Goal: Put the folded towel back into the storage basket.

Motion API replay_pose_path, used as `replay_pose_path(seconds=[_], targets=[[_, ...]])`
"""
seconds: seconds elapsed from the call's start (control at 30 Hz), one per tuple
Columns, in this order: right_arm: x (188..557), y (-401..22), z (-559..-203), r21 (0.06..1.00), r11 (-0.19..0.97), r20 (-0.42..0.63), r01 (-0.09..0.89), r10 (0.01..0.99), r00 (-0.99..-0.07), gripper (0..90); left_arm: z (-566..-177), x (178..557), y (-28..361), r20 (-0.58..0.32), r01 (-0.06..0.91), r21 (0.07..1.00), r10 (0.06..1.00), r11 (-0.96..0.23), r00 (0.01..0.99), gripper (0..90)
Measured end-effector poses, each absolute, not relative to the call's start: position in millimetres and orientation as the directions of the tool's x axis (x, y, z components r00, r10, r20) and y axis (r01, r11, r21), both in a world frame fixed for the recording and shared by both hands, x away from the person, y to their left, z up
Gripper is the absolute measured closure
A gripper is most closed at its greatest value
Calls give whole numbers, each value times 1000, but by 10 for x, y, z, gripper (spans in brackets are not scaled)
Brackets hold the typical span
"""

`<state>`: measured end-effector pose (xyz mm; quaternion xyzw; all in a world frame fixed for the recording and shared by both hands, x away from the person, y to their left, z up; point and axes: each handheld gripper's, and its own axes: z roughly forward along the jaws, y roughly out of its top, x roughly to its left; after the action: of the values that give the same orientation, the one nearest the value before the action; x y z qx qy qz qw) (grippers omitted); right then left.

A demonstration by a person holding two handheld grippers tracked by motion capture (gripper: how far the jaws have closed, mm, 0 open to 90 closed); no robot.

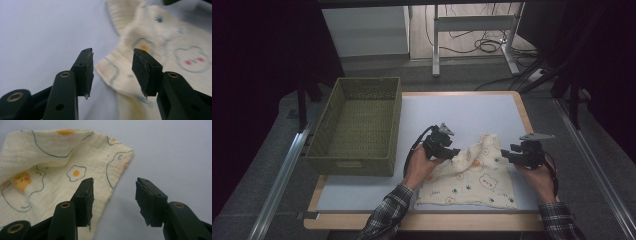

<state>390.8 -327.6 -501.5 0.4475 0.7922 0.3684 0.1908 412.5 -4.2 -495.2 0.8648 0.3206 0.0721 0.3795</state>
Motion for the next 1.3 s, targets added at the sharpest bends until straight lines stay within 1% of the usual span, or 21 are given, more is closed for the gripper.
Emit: replay_pose_path(seconds=[0.13, 0.17, 0.23, 0.27, 0.33, 0.37, 0.47, 0.5, 0.53, 0.6, 0.63, 0.67, 0.7, 0.73, 0.77, 0.8, 0.83, 0.93, 1.0, 1.17, 1.3], targets=[[3915, -3247, -5028, 753, 333, 26, 567, 847, -532, 489, -5097, 4221, -124, -119, 517, 670, 610, -533, 783, 553], [3917, -3243, -5032, 754, 333, 26, 566, 847, -531, 488, -5184, 4251, -179, -89, 514, 644, 612, -566, 786, 558], [3917, -3241, -5033, 754, 332, 27, 567, 846, -532, 488, -5221, 4259, -199, -79, 513, 635, 612, -578, 787, 585], [3917, -3246, -5035, 756, 329, 28, 566, 847, -530, 488, -5227, 4244, -201, -71, 505, 648, 615, -571, 786, 628], [3914, -3255, -5036, 755, 326, 32, 569, 848, -529, 489, -5227, 4209, -208, -94, 504, 647, 596, -573, 797, 774], [3914, -3261, -5036, 754, 325, 32, 571, 850, -526, 489, -5227, 4190, -217, -93, 503, 647, 595, -573, 798, 829], [3920, -3269, -5043, 757, 320, 34, 570, 851, -524, 489, -5210, 4181, -231, -77, 496, 639, 593, -588, 802, 869], [3918, -3270, -5047, 757, 320, 36, 570, 851, -524, 489, -5170, 4197, -225, -31, 481, 631, 599, -609, 800, 871], [3915, -3270, -5048, 756, 322, 34, 570, 851, -525, 489, -5134, 4224, -200, -17, 480, 635, 610, -605, 792, 872], [3912, -3275, -5050, 756, 322, 34, 570, 850, -525, 489, -5085, 4261, -165, -20, 491, 644, 628, -587, 778, 870], [3915, -3279, -5049, 755, 321, 33, 571, 852, -523, 488, -4944, 4337, -84, 18, 495, 666, 675, -559, 738, 869], [3915, -3279, -5049, 755, 321, 33, 571, 852, -523, 488, -4944, 4337, -84, 18, 495, 666, 675, -559, 738, 867], [3920, -3284, -5046, 755, 320, 32, 572, 854, -519, 489, -4868, 4375, -47, 34, 499, 675, 698, -544, 715, 867], [3934, -3296, -5038, 758, 314, 36, 572, 856, -516, 489, -4732, 4463, 38, 117, 500, 672, 745, -546, 656, 857], [3941, -3295, -5034, 758, 311, 37, 574, 857, -513, 489, -4691, 4514, 78, 138, 513, 667, 766, -541, 628, 847], [3941, -3295, -5034, 758, 311, 37, 574, 857, -513, 489, -4691, 4514, 78, 138, 513, 667, 766, -541, 628, 822], [3948, -3292, -5032, 759, 308, 39, 574, 858, -513, 489, -4668, 4566, 117, 157, 528, 656, 782, -539, 603, 822], [3981, -3273, -5032, 757, 309, 42, 576, 857, -514, 488, -4668, 4663, 209, 210, 557, 637, 815, -533, 540, 643], [3994, -3272, -5036, 757, 310, 41, 575, 856, -515, 488, -4698, 4679, 263, 181, 566, 644, 822, -514, 541, 638], [4146, -3286, -5060, 746, 288, 70, 600, 862, -501, 486, -4849, 4703, 333, 133, 583, 646, 824, -494, 550, 567], [4279, -3287, -5045, 747, 280, 78, 603, 863, -498, 486, -4906, 4735, 369, 104, 598, 647, 832, -473, 545, 558]])
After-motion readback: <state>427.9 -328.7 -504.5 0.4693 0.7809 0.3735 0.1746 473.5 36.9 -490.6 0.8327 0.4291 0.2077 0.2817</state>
